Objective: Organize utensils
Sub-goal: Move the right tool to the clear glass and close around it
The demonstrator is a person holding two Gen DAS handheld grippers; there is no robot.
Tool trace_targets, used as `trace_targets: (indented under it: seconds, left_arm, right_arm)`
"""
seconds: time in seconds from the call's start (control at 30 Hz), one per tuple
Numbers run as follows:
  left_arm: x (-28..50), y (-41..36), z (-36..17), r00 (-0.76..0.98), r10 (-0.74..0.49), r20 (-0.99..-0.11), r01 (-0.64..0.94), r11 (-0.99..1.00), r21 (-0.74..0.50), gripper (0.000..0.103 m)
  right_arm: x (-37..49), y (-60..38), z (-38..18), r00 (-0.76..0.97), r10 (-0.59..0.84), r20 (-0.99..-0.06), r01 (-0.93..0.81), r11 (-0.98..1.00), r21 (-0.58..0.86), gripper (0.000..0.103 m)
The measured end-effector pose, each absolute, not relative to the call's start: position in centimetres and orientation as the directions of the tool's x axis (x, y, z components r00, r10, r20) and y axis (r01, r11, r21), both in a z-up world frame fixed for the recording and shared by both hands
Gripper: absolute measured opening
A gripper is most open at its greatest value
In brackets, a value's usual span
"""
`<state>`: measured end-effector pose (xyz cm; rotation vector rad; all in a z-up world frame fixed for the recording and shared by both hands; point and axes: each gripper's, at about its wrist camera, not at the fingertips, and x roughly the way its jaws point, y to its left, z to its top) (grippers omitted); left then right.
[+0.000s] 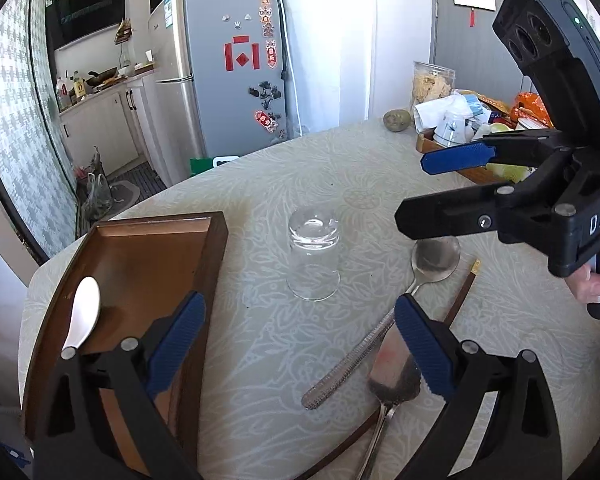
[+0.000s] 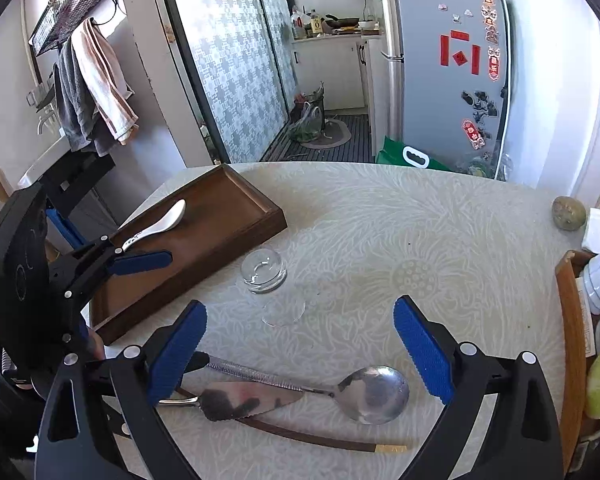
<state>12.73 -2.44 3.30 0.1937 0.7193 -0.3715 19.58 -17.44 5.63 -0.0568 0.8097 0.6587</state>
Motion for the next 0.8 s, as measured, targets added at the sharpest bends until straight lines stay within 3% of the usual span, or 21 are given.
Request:
trace_targets:
  seconds: [0.2,0.27,0.33,0.47,0.8]
  left_arm:
    - [13.9,-2.4,2.2,0.673,-0.283,-0.684,0.416,0.909,0.032,0.097]
    - [14.6,-2.2,1.8,0.665,-0.301,-0.684,0.421,0.907,0.01,0.097]
    - [15.1,-2.1,1.5,0.659,-0.305,-0.688,0.416,0.909,-0.006,0.097]
    - [15.9,-2.0,1.2,0.648,-0.316,-0.693,0.417,0.908,-0.024,0.096]
    - [17.7,-2.1,0.0,0.595,-0.344,-0.726,0.422,0.903,-0.083,0.066]
  right_arm:
    - [20.4,-16.3,4.7,0.482,0.52,-0.705,-0.59,0.788,0.178,0.095]
    - [20.9,-15.6,4.5,0.455,0.539,-0.709,-0.606,0.771,0.196,0.089]
    - [21.5,-15.0,4.3,0.426,0.545,-0.722,-0.615,0.76,0.211,0.07]
    - [22.7,-14.0,3.7,0.401,0.545,-0.736,-0.619,0.754,0.221,0.068]
    - [22.9,-12.0,3.1,0.358,0.56,-0.748,-0.663,0.716,0.219,0.04]
